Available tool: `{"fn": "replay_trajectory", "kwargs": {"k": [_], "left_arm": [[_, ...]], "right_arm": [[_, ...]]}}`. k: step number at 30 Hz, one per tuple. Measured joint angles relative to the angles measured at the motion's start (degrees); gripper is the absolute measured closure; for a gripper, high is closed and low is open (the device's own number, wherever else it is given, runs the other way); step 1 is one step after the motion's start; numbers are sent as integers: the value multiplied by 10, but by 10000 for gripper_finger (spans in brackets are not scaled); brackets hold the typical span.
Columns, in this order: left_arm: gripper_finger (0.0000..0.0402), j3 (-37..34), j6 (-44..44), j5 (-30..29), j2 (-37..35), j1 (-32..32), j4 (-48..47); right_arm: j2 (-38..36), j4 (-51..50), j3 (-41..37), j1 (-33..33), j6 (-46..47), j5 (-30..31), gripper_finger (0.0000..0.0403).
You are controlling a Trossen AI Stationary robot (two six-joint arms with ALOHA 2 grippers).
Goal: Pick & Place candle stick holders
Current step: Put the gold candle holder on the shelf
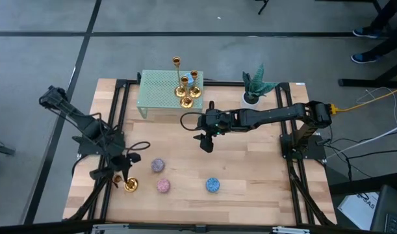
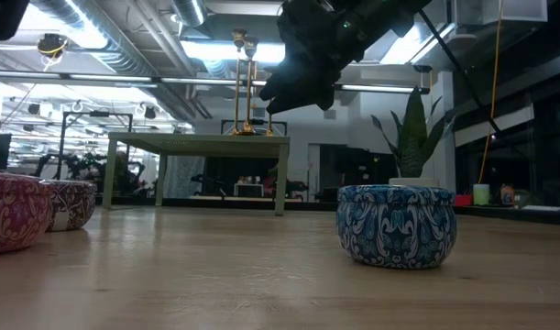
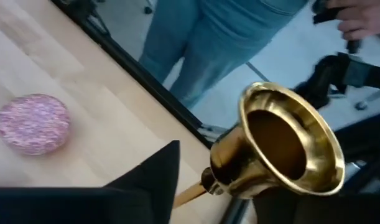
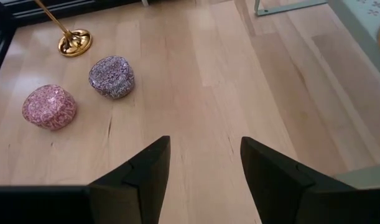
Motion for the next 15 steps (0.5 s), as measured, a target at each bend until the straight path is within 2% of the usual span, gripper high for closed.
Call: {"fn": "replay_trajectory", "kwargs": {"k": [5,9,11,15], "left_arm": [[307,0,-3,-43,4,-9,13],[370,0,-15,-43,4,-9,12],[375,0,-27,-43,3,-9,12],[375,1,-55,-81,-1,-7,12]], "right_arm": [[0,0,0,0,0,0,202],[0,0,0,0,0,0,202],[0,0,0,0,1,0,202],[0,0,0,0,2,0,202]]}}
